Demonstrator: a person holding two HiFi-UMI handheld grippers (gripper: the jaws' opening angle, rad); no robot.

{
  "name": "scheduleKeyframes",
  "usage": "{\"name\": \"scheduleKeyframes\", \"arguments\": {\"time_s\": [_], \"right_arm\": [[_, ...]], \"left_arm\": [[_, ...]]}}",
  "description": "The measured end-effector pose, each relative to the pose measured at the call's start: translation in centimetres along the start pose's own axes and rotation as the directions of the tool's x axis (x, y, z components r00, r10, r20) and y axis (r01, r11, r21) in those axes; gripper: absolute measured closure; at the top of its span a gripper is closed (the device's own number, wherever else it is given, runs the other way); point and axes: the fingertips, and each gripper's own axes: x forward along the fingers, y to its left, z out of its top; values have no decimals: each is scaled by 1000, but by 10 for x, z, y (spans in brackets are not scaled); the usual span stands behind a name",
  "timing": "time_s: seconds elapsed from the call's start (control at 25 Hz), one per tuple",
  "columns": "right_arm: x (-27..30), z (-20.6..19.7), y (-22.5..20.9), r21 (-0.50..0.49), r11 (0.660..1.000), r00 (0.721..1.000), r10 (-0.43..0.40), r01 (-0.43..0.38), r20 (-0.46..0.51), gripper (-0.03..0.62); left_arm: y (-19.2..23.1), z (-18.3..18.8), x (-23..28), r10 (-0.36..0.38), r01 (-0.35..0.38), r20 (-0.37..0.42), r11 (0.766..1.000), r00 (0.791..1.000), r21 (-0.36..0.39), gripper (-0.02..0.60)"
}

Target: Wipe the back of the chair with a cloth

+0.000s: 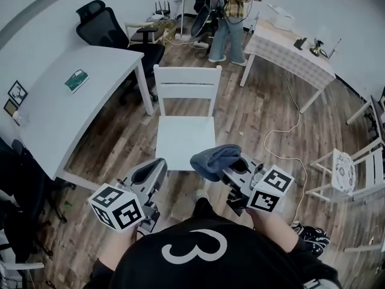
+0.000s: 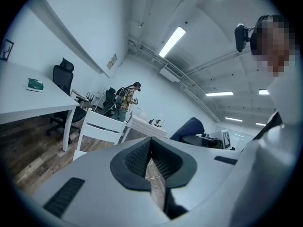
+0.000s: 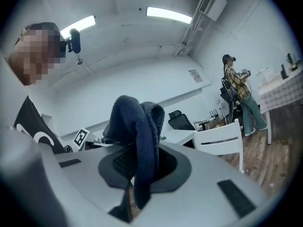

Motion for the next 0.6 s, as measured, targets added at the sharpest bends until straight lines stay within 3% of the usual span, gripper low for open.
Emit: {"name": "scheduleKeyframes", "arguments": {"time_s": [0.32,0.6], "right_arm": [[-19,8,43,-11,1000,1000,15,-15,14,543],[-25,1,44,-2,1000,1000,4,-4,1,543]], "left_arm": [[-38,10,-28,-42,41,30,998,999,49,568],[-48,10,-28,-63,62,24,997,998,52,568]]}}
